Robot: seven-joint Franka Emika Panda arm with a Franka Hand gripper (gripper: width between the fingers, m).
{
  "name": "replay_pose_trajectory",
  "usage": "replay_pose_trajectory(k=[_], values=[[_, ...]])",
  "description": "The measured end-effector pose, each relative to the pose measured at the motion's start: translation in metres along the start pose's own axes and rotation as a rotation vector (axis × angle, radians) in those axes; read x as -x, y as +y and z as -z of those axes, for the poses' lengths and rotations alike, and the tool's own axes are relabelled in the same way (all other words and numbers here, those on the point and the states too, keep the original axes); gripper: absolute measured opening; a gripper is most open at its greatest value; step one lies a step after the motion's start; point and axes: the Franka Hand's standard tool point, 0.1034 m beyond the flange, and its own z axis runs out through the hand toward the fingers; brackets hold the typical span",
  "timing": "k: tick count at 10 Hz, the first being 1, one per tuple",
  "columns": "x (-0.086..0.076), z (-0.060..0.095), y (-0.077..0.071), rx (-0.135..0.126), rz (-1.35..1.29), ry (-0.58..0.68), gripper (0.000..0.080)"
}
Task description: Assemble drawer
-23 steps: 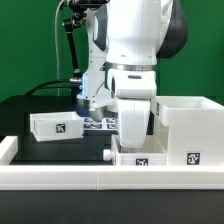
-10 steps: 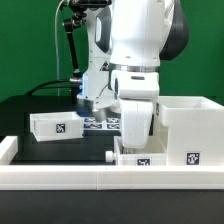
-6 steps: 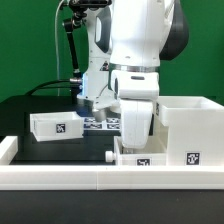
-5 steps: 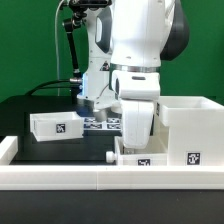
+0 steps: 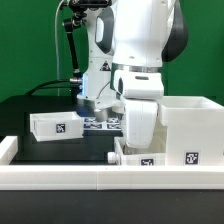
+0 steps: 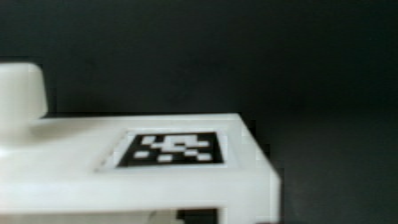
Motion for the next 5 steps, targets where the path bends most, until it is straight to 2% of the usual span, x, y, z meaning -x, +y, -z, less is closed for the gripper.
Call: replay_pose_trajectory(k=[4,5], values=[[0.0003,0.001,0.0002,0.0,-0.001,-0.001,0.0043],[-0.0001,0.0079,0.0019,0.001,-0.004,-0.003,0.0209]])
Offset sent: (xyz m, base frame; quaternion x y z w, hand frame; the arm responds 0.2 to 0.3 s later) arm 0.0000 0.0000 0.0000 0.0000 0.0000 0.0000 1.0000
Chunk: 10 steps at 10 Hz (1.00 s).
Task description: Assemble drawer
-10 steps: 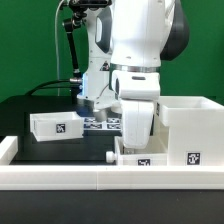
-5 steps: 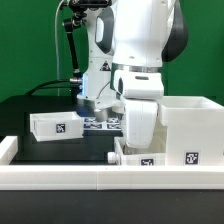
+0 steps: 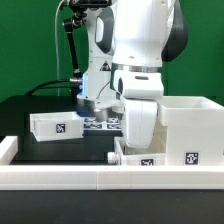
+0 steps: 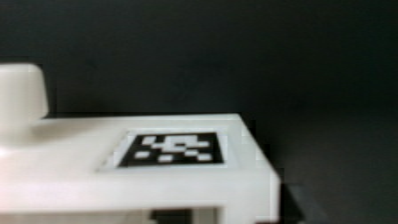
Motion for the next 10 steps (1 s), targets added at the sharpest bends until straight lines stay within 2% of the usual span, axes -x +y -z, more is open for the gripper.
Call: replay_pose_trajectory(k=[1,2,3,4,5,6,8,9,10], values=[[-0.002,0.009,0.003,0.008,-0.01,-0.002,0.0209],[-0.003,0.018,0.006,0.013,-0.01,-0.005,0.0411],[-0.003,0.026,0.008,0.018,-0.01,-0.007,0.0547],[0.0,0.032,0.01,0.02,-0.009,-0.01,0.0547],[0.009,0.039,0.013,0.027,0.007,-0.014,0.0631],[0.02,0.043,0.018,0.032,0.021,-0.017,0.0644],[0.047,0.039,0.025,0.032,0.063,-0.022,0.0649],[0.054,0.033,0.021,0.021,0.056,-0.021,0.0649],[0.055,0.032,0.021,0.021,0.053,-0.02,0.0649]])
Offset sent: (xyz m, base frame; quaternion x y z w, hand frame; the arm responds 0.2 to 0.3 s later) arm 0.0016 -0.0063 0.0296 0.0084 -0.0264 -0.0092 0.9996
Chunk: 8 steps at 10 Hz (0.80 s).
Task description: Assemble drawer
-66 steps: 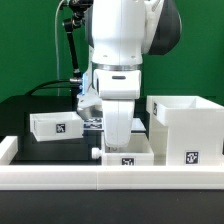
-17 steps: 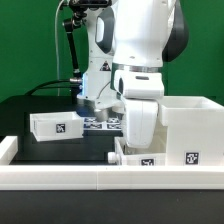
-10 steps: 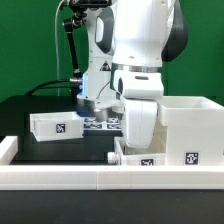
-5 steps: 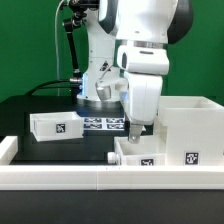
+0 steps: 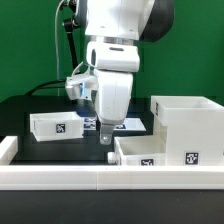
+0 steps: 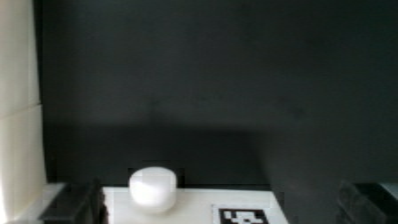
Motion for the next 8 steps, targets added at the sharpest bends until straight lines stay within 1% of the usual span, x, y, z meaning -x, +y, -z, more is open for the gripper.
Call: replay_pose_trajectory(k=[1,2,4,6,8], values=[[0.001,0.0,0.0,-0.001,0.001,0.001,0.0649],[0.007,-0.002,-0.001,-0.003,0.009,0.003,0.0649],[0.019,-0.012,0.01,0.004,0.07,0.069,0.0649],[0.027,-0.018,0.016,0.003,0.091,0.157,0.0649],[0.028,-0.023,0.02,-0.037,0.069,0.234,0.0649]])
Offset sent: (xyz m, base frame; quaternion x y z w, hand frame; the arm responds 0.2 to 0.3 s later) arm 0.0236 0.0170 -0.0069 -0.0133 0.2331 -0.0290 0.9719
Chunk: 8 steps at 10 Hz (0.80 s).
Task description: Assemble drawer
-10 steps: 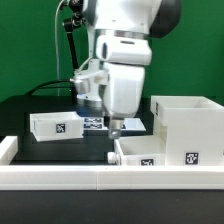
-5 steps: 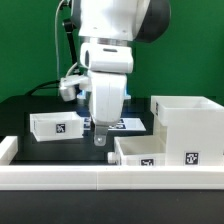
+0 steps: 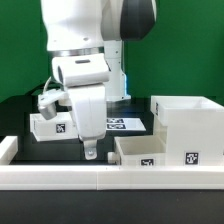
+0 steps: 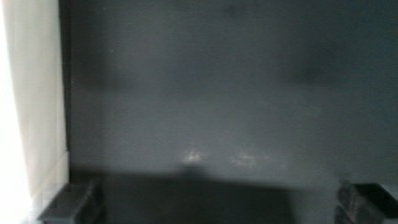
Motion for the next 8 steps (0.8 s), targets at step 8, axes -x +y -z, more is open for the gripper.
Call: replay_pose_trajectory(k=[8], values=[[-0.03,-0.017,-0.002,0.004,-0.046,0.024,0.0649]])
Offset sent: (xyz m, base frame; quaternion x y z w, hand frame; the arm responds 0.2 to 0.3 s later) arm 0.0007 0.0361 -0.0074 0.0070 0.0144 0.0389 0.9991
